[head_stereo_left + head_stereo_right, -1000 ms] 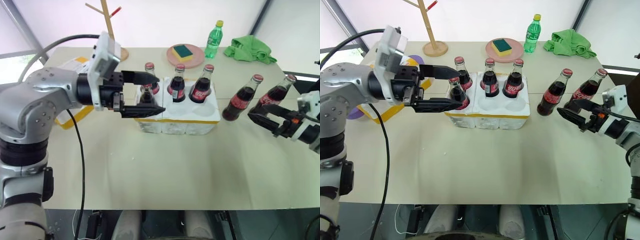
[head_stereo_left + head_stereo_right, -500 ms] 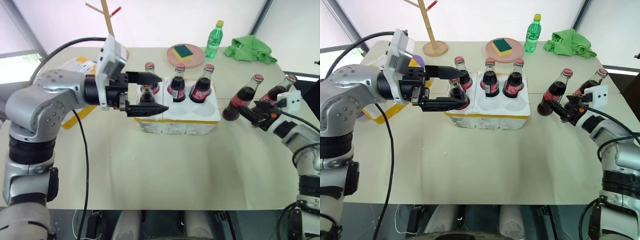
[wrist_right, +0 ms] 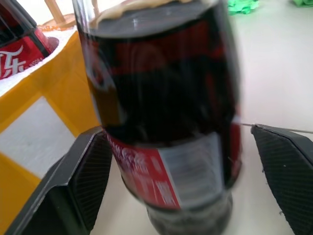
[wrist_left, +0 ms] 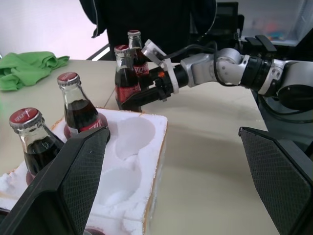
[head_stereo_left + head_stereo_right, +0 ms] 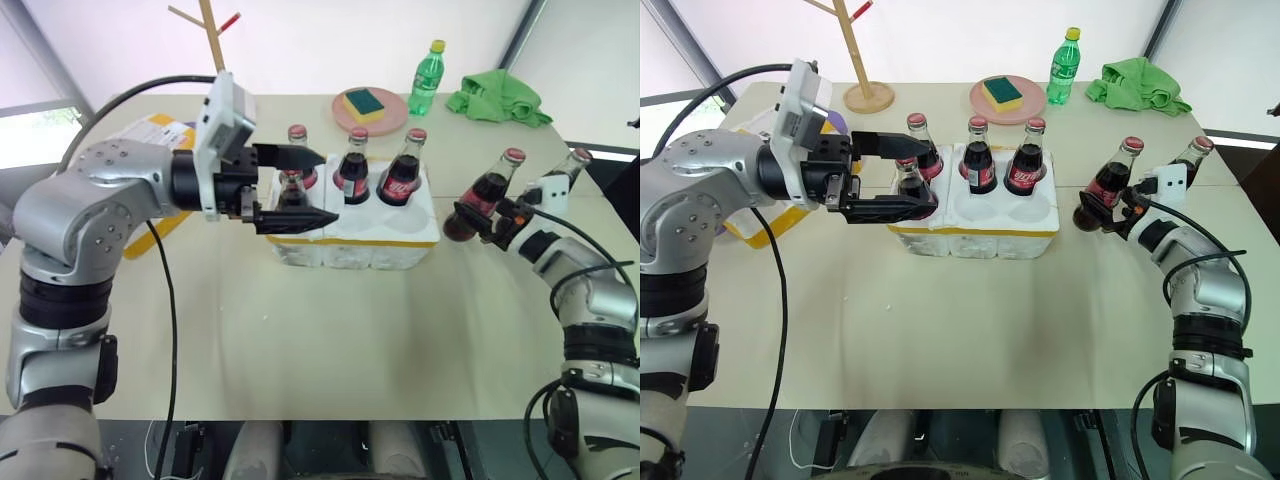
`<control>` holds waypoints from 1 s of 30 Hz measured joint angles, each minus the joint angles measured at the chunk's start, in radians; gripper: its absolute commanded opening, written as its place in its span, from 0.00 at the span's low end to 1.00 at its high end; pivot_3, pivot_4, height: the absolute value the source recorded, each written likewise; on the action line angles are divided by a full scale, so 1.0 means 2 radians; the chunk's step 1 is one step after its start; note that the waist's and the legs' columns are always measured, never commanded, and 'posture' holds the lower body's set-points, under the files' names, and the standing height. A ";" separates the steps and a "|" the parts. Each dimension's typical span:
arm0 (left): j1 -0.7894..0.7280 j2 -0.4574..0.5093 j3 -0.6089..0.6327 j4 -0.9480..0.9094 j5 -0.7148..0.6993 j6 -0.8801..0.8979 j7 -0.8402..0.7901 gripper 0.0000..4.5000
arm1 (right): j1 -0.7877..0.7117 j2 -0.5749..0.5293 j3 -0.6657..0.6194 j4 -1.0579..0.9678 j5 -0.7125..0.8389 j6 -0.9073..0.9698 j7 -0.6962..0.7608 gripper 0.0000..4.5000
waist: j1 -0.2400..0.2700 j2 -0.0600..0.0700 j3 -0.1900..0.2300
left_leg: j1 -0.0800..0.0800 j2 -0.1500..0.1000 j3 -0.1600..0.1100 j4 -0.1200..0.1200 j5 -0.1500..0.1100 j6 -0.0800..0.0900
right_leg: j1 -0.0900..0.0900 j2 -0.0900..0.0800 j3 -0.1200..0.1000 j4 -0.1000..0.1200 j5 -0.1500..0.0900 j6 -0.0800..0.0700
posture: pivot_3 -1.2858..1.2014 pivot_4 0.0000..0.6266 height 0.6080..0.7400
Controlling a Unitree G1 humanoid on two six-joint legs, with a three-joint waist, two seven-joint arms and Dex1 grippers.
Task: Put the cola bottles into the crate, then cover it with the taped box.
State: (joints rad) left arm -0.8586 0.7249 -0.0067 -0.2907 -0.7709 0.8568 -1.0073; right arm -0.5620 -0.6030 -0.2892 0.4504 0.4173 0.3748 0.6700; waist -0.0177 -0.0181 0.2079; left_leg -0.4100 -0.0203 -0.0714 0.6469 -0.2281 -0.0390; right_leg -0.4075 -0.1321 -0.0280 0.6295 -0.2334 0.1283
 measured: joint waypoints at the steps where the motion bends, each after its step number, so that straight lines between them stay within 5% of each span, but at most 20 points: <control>1: 0.000 0.000 0.000 0.000 0.000 0.000 0.001 0.99 | -0.005 0.002 0.001 0.008 -0.002 -0.006 0.000 1.00 | 0.000 0.000 0.000 | 0.000 0.000 0.000 0.000 0.000 0.000 | 0.000 0.000 0.000 0.000 0.000 0.000 | 0.52 0.24 1.00; 6: 0.000 0.002 0.000 -0.004 -0.001 0.000 0.004 1.00 | -0.018 0.010 0.001 0.034 -0.006 -0.023 0.004 0.63 | 0.000 0.000 0.000 | 0.000 0.000 0.000 0.000 0.000 0.000 | 0.000 0.000 0.000 0.000 0.000 0.000 | 0.52 0.24 1.00; 17: 0.021 0.012 0.008 -0.018 -0.008 0.006 0.011 1.00 | -0.018 -0.024 -0.009 0.000 0.022 0.024 0.042 0.64 | 0.000 0.004 0.003 | 0.000 0.000 0.001 0.000 0.000 0.000 | -0.001 0.000 0.001 0.000 0.000 0.000 | 0.52 0.24 1.00; 23: 0.054 0.044 0.030 -0.043 -0.033 0.022 0.006 1.00 | -0.083 -0.081 -0.016 -0.110 0.092 0.111 0.097 0.64 | -0.006 0.007 0.004 | 0.000 0.001 0.001 -0.002 0.000 0.000 | -0.002 0.001 0.001 0.000 0.000 0.000 | 0.52 0.24 1.00; 30: 0.072 0.058 0.050 -0.051 -0.035 0.024 0.015 1.00 | -0.122 -0.059 0.021 -0.214 0.171 0.171 0.157 0.64 | -0.008 0.006 0.004 | 0.000 0.001 0.001 0.000 0.000 0.000 | -0.001 0.001 0.001 0.000 0.000 0.000 | 0.52 0.24 1.00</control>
State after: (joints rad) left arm -0.7142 0.8415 0.0930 -0.3926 -0.8417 0.9054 -0.9765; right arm -0.8052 -0.7217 -0.2482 0.0218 0.7584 0.7172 0.9840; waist -0.0331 -0.0070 0.2168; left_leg -0.4108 -0.0188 -0.0702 0.6462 -0.2282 -0.0388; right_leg -0.4097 -0.1302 -0.0258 0.6296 -0.2334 0.1284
